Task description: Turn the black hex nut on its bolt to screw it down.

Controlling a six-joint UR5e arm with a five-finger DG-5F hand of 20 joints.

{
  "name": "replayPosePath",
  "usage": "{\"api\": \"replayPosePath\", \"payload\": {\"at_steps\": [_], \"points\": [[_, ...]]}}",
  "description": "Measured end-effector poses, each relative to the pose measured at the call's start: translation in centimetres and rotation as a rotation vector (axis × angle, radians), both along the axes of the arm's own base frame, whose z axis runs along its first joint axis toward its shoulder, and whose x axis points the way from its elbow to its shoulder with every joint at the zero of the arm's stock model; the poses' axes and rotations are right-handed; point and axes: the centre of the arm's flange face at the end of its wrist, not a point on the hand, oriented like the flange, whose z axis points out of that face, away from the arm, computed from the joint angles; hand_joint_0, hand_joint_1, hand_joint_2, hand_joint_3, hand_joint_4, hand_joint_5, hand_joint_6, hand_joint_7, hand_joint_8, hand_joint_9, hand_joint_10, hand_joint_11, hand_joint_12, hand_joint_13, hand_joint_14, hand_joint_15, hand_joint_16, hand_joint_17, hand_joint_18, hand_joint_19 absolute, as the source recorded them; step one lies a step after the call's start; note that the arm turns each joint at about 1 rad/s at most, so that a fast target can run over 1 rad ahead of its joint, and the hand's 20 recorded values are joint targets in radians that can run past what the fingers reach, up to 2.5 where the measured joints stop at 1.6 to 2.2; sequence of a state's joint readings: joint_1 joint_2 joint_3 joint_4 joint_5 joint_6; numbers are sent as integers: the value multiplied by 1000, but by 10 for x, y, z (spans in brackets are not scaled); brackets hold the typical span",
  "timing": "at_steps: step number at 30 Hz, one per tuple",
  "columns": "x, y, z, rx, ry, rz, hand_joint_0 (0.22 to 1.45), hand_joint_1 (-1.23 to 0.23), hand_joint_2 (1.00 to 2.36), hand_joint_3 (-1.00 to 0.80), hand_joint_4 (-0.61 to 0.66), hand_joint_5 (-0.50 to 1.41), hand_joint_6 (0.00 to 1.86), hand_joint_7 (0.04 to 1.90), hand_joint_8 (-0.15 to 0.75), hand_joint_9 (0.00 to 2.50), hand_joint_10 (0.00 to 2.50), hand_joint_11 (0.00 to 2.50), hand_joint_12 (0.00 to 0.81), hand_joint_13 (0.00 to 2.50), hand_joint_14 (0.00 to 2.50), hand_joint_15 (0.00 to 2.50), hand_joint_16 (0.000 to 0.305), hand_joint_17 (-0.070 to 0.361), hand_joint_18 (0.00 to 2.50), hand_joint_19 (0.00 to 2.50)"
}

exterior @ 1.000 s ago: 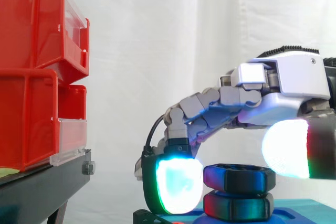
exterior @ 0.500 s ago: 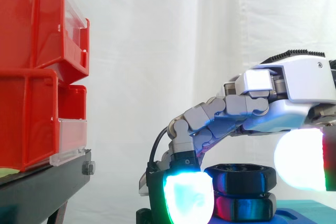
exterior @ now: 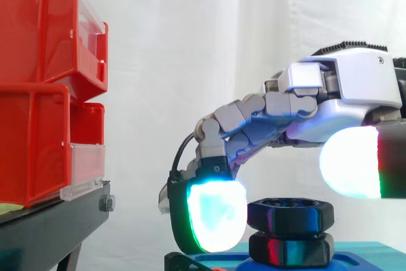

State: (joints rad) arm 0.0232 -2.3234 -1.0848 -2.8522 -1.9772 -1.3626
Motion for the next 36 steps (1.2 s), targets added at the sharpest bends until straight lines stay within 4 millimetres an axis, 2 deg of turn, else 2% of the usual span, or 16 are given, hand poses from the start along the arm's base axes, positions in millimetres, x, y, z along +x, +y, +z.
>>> {"api": "replayPosePath", "payload": {"at_steps": [7,12,14,17,24,32,36], "points": [[0,-5,1,-1,0,-6,461,-286,1000,-500,382,-130,515,1183,335,487,6,259,374,522,5,131,54,122,649,407],[-2,-10,0,-1,11,-12,461,-286,1000,-500,366,-139,611,1064,343,501,6,266,373,525,4,133,54,121,651,414],[-3,-12,-1,-2,18,-15,462,-287,1000,-500,365,-150,700,932,353,540,7,296,373,531,4,134,54,122,660,406],[-5,-18,-2,-8,29,-22,462,-289,1000,-500,353,-159,758,866,361,604,9,377,371,539,4,137,54,121,671,413],[-11,-32,-5,-42,48,-33,464,-290,1000,-500,348,-165,789,832,367,654,12,431,371,547,5,146,54,121,678,412],[-16,-47,-6,-49,55,-18,465,-290,1000,-500,354,-164,778,844,367,674,10,444,370,549,4,147,54,121,681,412],[-17,-53,-6,-48,54,-20,466,-290,1000,-500,365,-142,623,1024,359,648,10,418,369,548,4,150,54,120,677,413]]}}
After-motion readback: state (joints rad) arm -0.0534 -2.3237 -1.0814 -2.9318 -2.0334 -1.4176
